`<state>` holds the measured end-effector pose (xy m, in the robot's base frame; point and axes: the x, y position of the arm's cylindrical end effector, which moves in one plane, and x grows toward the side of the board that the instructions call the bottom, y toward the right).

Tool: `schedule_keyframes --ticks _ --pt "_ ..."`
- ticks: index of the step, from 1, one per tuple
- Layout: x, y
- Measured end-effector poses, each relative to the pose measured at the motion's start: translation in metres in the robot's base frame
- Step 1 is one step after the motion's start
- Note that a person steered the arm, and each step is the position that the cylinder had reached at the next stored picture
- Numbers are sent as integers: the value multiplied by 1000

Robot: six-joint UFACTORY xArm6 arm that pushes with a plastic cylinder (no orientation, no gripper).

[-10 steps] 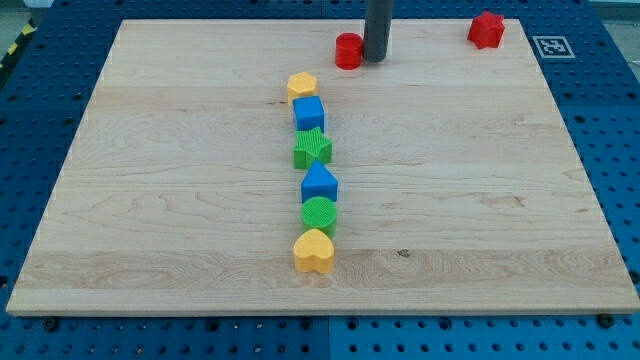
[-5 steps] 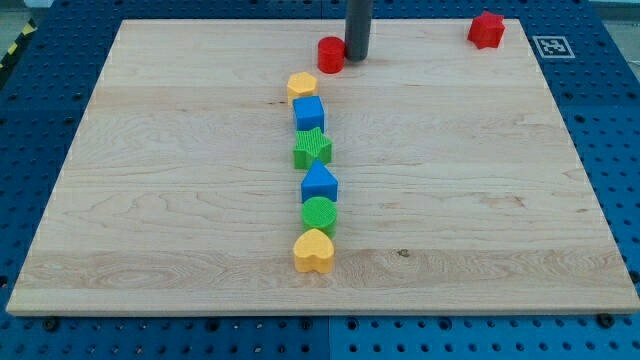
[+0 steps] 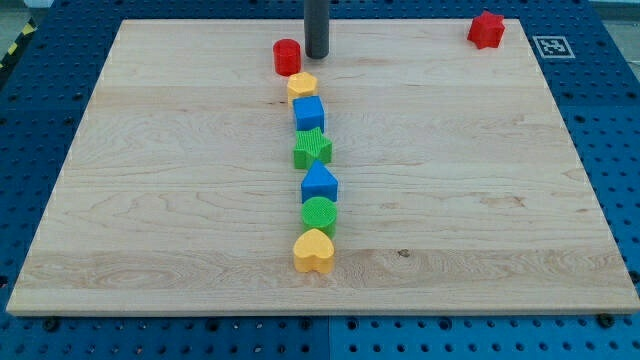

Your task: Push the red circle above the hexagon

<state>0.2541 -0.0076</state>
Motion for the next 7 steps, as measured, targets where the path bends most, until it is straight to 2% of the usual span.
schedule_keyframes --ticks 1,3,6,7 --pt "-18 -7" --pt "-20 -81" --pt "24 -32" --pt "27 -23"
